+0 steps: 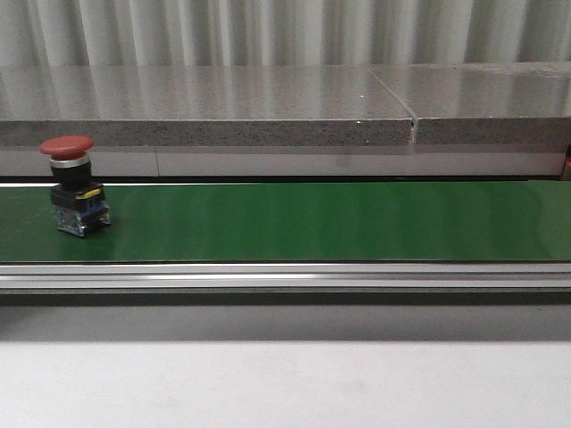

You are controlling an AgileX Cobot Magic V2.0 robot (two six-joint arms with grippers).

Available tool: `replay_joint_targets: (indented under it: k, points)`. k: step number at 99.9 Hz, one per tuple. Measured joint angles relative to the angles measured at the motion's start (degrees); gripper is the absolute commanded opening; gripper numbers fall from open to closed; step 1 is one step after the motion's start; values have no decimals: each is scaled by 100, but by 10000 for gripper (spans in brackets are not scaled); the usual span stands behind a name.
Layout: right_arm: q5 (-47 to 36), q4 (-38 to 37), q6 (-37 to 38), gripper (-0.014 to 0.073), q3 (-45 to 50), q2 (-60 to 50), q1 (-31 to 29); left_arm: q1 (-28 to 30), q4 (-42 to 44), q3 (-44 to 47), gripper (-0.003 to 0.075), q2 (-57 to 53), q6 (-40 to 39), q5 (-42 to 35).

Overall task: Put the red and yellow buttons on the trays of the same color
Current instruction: 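Lower the left gripper onto a yellow button on the table and grasp, then set the yellow button on the belt behind the red one and release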

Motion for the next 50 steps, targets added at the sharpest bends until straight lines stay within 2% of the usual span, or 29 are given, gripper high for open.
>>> replay_joint_targets:
  k: [34,50]
  points:
    - [0,0,0,-67,0,0,0,-114,-371,11,39,-1304,83,692]
    - [0,0,0,-67,0,0,0,-276,-385,366,39,-2001,151,736]
